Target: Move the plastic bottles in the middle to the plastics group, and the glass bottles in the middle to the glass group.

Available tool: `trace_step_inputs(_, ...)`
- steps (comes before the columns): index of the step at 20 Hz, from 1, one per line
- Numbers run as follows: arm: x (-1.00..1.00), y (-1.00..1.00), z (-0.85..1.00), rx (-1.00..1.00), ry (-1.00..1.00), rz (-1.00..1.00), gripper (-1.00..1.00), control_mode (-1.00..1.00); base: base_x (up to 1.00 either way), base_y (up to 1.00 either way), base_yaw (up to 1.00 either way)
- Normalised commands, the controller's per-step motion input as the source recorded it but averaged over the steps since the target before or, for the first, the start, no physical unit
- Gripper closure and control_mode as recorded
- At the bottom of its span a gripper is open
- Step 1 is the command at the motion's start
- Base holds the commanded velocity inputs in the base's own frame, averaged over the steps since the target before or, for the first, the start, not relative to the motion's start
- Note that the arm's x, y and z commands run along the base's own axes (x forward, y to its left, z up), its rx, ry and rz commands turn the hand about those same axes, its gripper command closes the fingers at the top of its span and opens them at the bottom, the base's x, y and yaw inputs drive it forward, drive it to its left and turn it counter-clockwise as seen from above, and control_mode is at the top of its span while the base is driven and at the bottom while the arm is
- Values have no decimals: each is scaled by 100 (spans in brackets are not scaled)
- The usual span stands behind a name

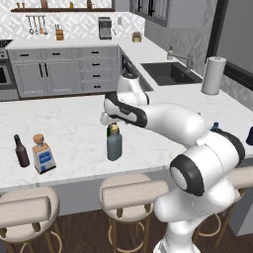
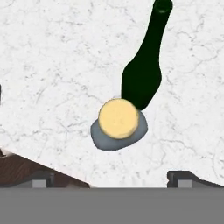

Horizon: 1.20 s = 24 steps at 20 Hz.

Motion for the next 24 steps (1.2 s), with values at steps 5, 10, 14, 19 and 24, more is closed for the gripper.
trace_step_inputs(5,35,15,-32,0,1,0,-100,-100,0,0,0)
trace_step_inputs(10,37,11,-41,0,0,0,-100,-100,0,0,0)
trace_step_inputs(14,27,4,-22,0,0,0,-100,-100,0,0,0)
trace_step_inputs(19,-11,0,0,0,0,0,-100,-100,0,0,0)
trace_step_inputs(24,-18,0,-1,0,0,0,-100,-100,0,0,0)
